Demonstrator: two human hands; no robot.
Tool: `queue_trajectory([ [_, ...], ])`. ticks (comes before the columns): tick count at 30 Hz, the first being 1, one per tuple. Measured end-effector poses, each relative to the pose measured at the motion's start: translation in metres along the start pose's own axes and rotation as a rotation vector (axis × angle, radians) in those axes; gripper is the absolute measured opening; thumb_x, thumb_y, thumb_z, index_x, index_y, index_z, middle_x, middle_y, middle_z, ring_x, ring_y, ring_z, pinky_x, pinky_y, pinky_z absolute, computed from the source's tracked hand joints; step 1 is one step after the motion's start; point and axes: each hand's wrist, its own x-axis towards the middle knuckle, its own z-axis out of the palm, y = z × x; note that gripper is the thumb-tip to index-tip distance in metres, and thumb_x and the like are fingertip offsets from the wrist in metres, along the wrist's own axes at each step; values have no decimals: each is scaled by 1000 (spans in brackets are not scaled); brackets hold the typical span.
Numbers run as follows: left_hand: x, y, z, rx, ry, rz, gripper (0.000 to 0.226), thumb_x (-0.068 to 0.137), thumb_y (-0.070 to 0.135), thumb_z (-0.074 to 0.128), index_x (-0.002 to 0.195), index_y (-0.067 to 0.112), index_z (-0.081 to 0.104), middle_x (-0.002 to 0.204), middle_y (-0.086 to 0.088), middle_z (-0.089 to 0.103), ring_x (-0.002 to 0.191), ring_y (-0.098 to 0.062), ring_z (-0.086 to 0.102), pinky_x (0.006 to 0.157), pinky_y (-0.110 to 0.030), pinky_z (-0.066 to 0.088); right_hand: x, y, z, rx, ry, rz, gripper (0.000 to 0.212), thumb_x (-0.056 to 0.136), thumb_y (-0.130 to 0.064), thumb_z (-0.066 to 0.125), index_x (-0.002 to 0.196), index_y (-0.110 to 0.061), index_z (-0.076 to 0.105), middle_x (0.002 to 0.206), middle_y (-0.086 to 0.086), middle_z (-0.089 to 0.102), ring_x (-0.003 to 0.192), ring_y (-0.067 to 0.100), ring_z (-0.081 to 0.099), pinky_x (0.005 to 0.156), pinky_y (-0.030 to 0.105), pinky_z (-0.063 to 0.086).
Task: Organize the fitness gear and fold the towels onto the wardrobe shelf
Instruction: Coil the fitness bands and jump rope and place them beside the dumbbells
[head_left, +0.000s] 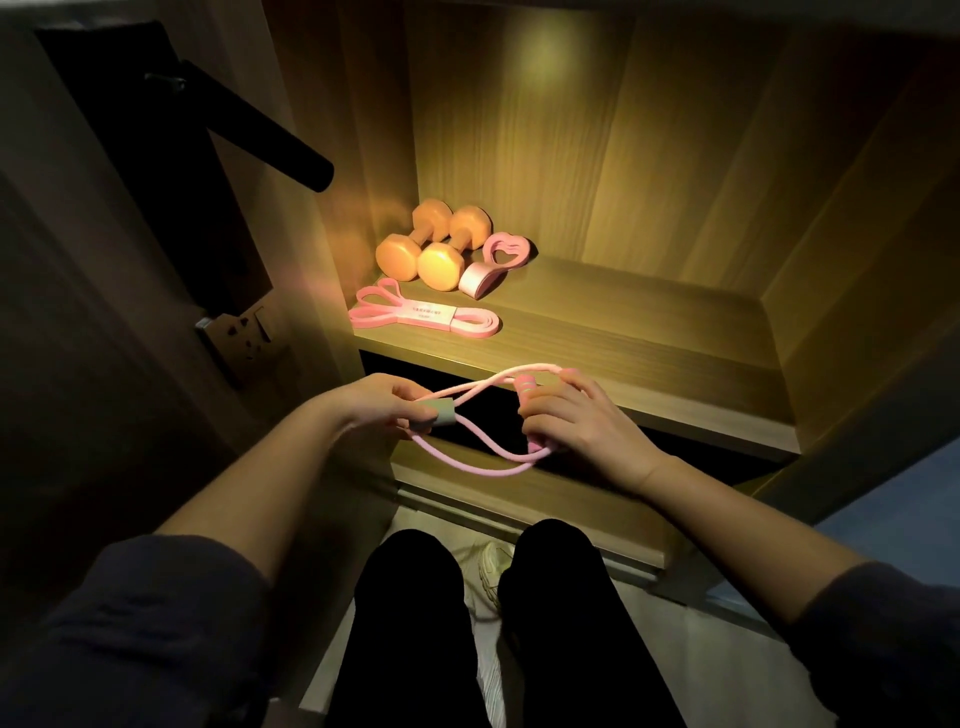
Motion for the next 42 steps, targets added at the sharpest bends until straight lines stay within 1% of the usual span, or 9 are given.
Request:
queue_trajectory([
  [6,18,11,-7,-46,289,101,37,89,1,66,120,18,55,107,-11,61,88,-22,63,69,-26,53,33,23,16,33,19,39,20,81,0,71,98,-10,71,118,3,69,122,24,59,105,61,35],
  [10,45,18,-19,96,502,211,31,84,-4,68,113,6,63,109,-10,64,95,-22,61,84,-30,51,69,47,34,-14,62,63,32,66,4,75,95,-11,74,113,5,71,113,26,65,100,62,38],
  [12,60,21,-32,268,618,244,28,86,0,66,113,3,63,108,-9,63,100,-23,60,87,-29,48,86,60,46,-7,86,61,19,79,-9,59,91,-13,74,111,4,72,111,26,66,100,60,38],
  [14,75,23,-47,461,666,293,24,93,7,59,117,5,61,121,-11,61,111,-26,57,97,-34,45,103,71,60,28,101,80,32,84,-18,42,90,-13,74,109,3,72,113,25,65,102,57,39],
  [18,102,32,-73,1134,760,146,32,98,21,51,129,14,47,126,-7,60,113,-27,57,93,-38,44,132,92,92,75,76,55,22,79,-6,70,100,-12,74,116,8,70,118,29,62,103,55,40],
  [24,137,40,-96,1404,770,-24,43,91,28,65,129,17,48,124,-8,62,119,-28,54,112,-50,29,162,113,131,133,24,96,43,69,-5,85,108,-17,71,121,3,68,124,27,58,109,45,22],
  [30,160,34,-111,1453,784,-106,41,91,29,64,128,18,51,128,-7,54,118,-26,51,102,-41,37,177,120,153,164,-44,98,48,70,4,77,113,-17,68,128,3,63,130,27,51,113,46,16],
  [37,175,30,-113,1368,729,-134,39,92,20,62,128,13,47,123,-10,53,102,-26,62,88,-34,47,171,122,160,260,-173,123,47,92,-21,55,138,-26,47,156,-6,34,150,14,12,118,38,-10],
  [42,177,27,-109,1380,644,-58,50,91,24,63,136,15,42,126,-11,51,106,-27,58,86,-34,48,171,127,159,279,-266,134,51,100,-17,49,146,-33,38,162,-9,19,147,6,-11,120,47,-11],
])
